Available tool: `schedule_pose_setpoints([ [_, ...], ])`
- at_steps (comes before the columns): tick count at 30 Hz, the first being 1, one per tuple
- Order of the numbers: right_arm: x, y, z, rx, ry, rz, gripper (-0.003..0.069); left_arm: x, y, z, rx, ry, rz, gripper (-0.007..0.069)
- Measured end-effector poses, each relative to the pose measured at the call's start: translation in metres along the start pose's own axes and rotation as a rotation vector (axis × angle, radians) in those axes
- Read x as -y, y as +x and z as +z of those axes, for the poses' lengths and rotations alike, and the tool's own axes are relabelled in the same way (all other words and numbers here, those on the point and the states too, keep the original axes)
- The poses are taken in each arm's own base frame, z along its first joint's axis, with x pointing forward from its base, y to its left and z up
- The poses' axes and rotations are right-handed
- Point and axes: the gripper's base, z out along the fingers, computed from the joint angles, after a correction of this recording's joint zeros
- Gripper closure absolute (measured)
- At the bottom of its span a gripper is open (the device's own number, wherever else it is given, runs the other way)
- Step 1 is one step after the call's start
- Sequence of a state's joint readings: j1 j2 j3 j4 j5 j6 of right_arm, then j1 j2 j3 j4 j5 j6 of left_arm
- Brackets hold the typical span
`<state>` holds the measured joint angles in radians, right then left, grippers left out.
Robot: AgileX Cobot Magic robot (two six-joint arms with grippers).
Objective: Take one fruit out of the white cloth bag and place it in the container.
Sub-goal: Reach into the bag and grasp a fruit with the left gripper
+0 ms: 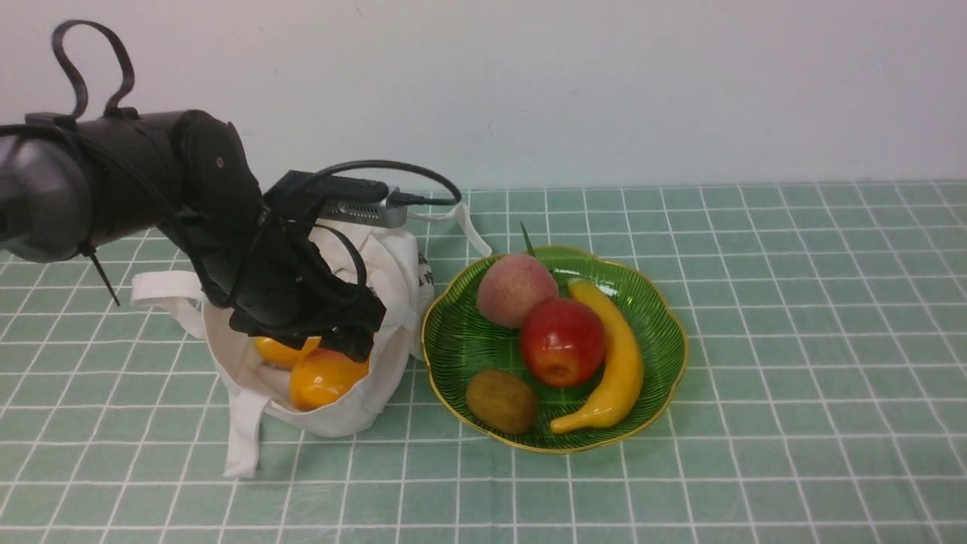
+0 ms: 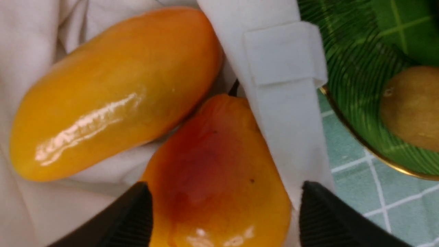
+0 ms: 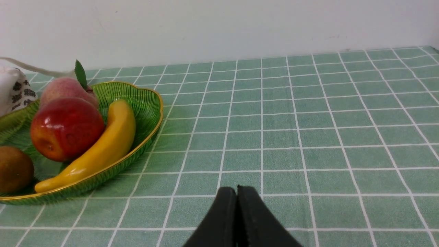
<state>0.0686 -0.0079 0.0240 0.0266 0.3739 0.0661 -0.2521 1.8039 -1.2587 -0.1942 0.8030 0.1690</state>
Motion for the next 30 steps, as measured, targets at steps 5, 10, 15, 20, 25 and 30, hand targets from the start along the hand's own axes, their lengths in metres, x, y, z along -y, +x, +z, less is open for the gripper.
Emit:
schedule_pose_setpoints([
  [5,0.000,0.000,0.000,0.000,0.000,0.000,0.0671,-0.002,0.002,0.017,-0.043,0.001,-0.007,-0.0003],
  [10,0.000,0.000,0.000,0.000,0.000,0.000,0.0671,-0.004,-0.002,0.026,-0.036,-0.001,-0.013,-0.0009],
  [15,0.000,0.000,0.000,0.000,0.000,0.000,0.0671,-0.005,-0.005,0.030,-0.024,-0.002,-0.015,0.0025],
  [20,0.000,0.000,0.000,0.000,0.000,0.000,0.0671,-0.005,-0.005,0.030,-0.025,-0.002,-0.015,0.0035],
  [25,0.000,0.000,0.000,0.000,0.000,0.000,0.0671,-0.004,-0.005,0.030,-0.034,0.000,-0.015,0.0035],
  [30,0.000,0.000,0.000,0.000,0.000,0.000,0.0671,-0.003,-0.005,0.024,-0.079,0.008,-0.006,0.0035],
])
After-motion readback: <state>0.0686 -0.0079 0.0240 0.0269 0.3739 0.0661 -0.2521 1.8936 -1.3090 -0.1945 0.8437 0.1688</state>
